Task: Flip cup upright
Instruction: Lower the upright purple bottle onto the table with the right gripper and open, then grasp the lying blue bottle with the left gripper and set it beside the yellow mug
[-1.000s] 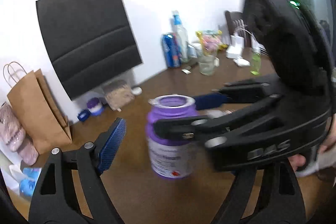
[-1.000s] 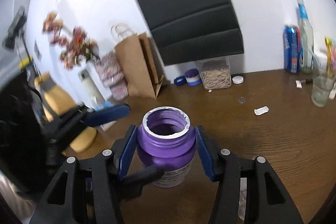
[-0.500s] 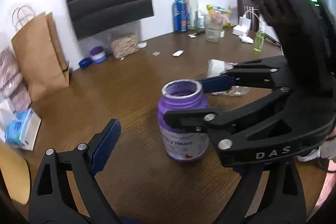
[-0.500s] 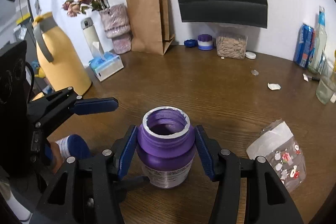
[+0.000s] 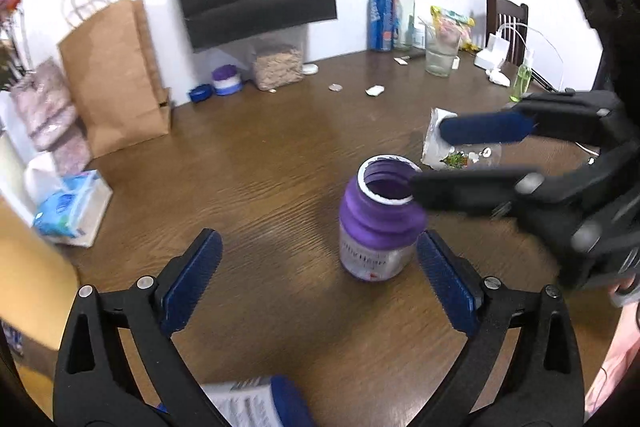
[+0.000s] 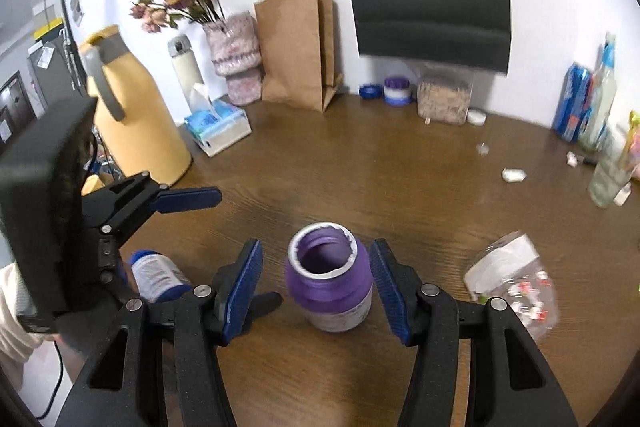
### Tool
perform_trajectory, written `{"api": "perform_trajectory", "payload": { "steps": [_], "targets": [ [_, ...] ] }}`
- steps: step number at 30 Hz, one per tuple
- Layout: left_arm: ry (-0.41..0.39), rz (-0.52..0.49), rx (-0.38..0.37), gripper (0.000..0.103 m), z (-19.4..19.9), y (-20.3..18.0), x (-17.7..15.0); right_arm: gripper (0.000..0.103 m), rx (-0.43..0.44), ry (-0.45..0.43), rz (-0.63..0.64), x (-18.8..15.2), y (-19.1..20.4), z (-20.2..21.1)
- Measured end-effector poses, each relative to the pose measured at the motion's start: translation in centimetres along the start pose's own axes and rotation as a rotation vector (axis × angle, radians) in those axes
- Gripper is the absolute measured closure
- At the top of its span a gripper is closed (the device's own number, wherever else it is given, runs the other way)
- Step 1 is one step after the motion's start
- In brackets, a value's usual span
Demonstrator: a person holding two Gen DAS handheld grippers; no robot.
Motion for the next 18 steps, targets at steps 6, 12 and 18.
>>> {"api": "perform_trajectory", "payload": {
  "steps": [6, 12, 18],
  "targets": [
    [-0.098, 0.043, 0.184, 0.001, 7.8, 3.2, -1.4, 0.025, -0.1, -0.02, -0.001, -1.1, -1.6, 5.5],
    [-0.135, 0.213, 0.282, 0.0, 14.2, 7.6, -4.9, 0.02, -0.169, -0.005, -0.046, -3.7, -3.6, 8.9],
    [-0.158, 0.315, 0.276, 0.0, 16.3, 7.4, -8.3, 0.02, -0.164, -0.013, -0.058, -6.3, -2.1, 10.6]
  ]
}}
Point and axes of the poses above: each gripper's, at about its wrist camera, not at the fingertips, and z roughly against the way its jaws point, y to its left, x to its top, the point moved 7 cm from there along -z, roughly the way its jaws point, and after that the axes turned 3 degrees about -x, right-handed, at the moved point
